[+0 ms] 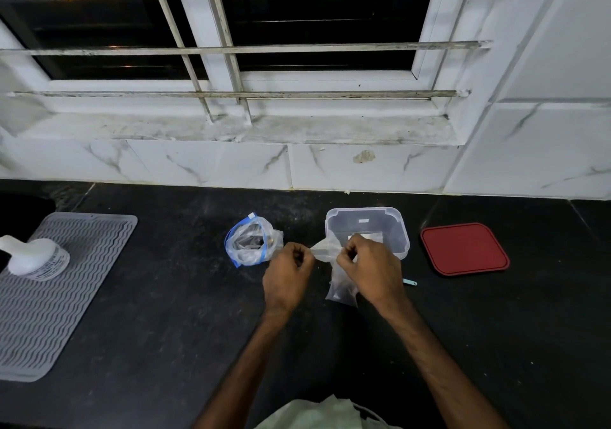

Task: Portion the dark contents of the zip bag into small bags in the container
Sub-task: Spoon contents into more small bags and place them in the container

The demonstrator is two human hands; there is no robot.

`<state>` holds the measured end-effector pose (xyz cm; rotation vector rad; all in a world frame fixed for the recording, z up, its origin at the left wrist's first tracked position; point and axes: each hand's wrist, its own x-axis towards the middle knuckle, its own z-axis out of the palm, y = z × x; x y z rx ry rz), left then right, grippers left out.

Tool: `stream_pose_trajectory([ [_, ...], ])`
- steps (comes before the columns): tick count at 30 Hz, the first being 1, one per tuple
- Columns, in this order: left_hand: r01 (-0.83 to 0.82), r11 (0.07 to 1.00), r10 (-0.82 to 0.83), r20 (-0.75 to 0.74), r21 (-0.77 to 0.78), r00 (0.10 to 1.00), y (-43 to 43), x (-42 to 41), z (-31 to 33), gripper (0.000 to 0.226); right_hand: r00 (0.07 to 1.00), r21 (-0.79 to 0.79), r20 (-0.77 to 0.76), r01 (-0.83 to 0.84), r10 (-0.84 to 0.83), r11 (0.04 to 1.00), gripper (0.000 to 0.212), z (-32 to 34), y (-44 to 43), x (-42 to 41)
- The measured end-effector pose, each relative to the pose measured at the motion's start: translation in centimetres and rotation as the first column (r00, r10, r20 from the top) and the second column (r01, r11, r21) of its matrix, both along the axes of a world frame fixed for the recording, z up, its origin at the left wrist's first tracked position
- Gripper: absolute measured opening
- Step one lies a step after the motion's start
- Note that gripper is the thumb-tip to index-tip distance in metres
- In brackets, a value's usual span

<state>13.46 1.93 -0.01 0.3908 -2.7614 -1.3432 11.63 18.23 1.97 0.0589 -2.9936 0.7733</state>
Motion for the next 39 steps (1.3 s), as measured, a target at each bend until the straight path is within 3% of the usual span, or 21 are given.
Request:
stream_pose_trajectory([
  [5,0.079,0.995,-0.079,0.006,0.061,0.997,1.0,-0.4,-0.3,0.009,0.991,0.031,-0.080,-0.105,0.107,0.994,0.014,0.5,-0.9,0.7],
  [8,0.123,0.988,-0.123,-0.009,0.092,0.992,1.2,-0.2,-0.5,0.007,0.968,0.167,-0.041,-0.238,0.248,0.957,0.018,0.7,-1.5,1.0],
  [13,0.182,0.981,-0.181,-0.022,0.072,0.983,1.3,0.3,0.2,0.008,0.996,0.234,-0.029,-0.075,0.085,0.969,0.032,1.1,-1.4,0.8],
  [17,0.107,0.994,-0.106,-0.057,0.014,0.993,1.7,0.5,0.8,0.006,0.999,0.386,0.000,-0.045,0.049,0.922,0.024,2.1,-1.4,0.2],
  [20,0.070,0.993,-0.056,-0.132,0.097,0.990,2.6,0.7,1.0,0.007,0.996,0.349,0.052,-0.083,0.069,0.933,0.025,2.8,-1.1,-0.7],
  [25,0.153,0.971,-0.109,-0.226,0.184,0.968,3.3,1.6,0.8,0.005,0.992,0.212,0.110,-0.080,0.057,0.974,0.023,2.8,-1.4,-0.3],
  [28,0.111,0.984,-0.072,-0.261,0.137,0.963,3.0,1.8,0.5,0.006,1.000,0.261,0.023,-0.026,0.021,0.965,0.023,3.1,-1.4,-0.2],
  [30,0.126,0.982,-0.081,-0.292,0.138,0.953,3.0,1.8,0.5,0.005,0.996,0.326,0.079,-0.058,0.034,0.944,0.019,3.7,-1.7,-0.4],
  [33,0.183,0.961,-0.104,-0.342,0.206,0.934,2.9,1.6,0.6,0.004,0.985,0.305,0.146,-0.129,0.088,0.944,0.020,4.1,-1.8,-0.5],
  [35,0.183,0.952,-0.087,-0.356,0.247,0.930,2.2,1.1,0.3,0.016,0.978,0.297,0.162,-0.173,0.129,0.939,0.023,4.5,-1.6,-0.9],
  [38,0.192,0.968,-0.137,-0.300,0.160,0.944,1.1,0.3,-0.7,0.067,0.934,0.306,0.339,-0.222,0.111,0.926,0.035,5.2,-1.7,-1.6],
  [39,0.214,0.969,-0.175,-0.267,0.124,0.948,1.1,0.2,-0.7,0.081,0.935,0.312,0.336,-0.225,0.115,0.923,0.037,5.1,-1.9,-1.6],
])
